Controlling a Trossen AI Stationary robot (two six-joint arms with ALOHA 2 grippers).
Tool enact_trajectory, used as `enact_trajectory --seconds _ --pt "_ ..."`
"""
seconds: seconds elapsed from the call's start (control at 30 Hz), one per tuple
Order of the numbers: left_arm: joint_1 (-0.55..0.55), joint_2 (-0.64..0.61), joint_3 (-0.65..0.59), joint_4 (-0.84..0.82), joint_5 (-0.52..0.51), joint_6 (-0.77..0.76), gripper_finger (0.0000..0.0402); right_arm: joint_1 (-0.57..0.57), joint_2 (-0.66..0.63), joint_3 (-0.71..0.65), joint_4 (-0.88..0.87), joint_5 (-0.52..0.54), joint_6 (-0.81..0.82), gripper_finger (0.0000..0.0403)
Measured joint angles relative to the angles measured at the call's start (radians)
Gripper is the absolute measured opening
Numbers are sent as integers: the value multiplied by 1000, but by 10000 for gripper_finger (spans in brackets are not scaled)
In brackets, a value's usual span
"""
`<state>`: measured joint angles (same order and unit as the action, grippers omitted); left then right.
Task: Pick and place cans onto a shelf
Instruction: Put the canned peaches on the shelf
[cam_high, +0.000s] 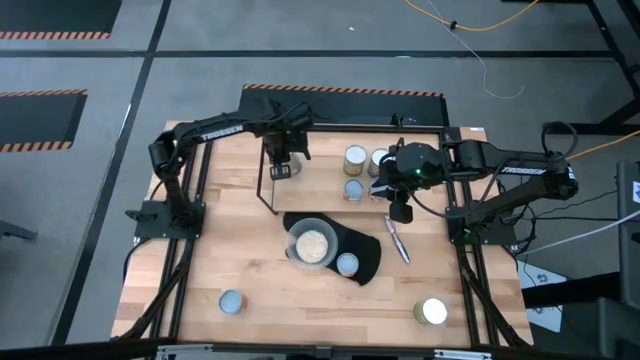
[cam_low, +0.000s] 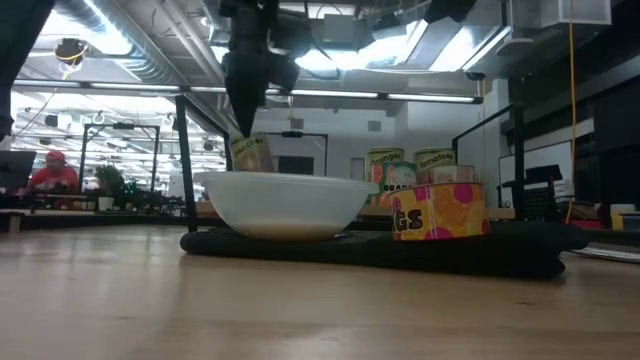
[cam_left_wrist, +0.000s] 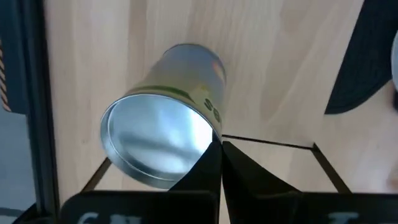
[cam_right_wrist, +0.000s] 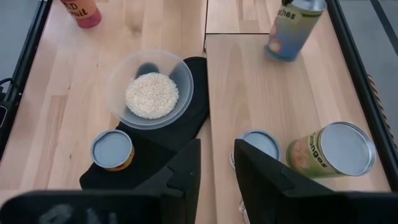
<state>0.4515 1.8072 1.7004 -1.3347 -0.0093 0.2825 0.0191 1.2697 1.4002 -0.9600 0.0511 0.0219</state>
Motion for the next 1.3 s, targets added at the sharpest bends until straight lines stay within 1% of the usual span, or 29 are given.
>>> enact_trajectory --seconds 0.2,0.33,1.3 --pt "-16 36 0 0 -10 17 0 0 0 0 0 0 -1 101" --pt "-23 38 0 0 -38 17 0 0 0 0 0 0 -1 101" --pt "-29 38 0 22 -38 16 1 0 0 0 -1 0 -1 101"
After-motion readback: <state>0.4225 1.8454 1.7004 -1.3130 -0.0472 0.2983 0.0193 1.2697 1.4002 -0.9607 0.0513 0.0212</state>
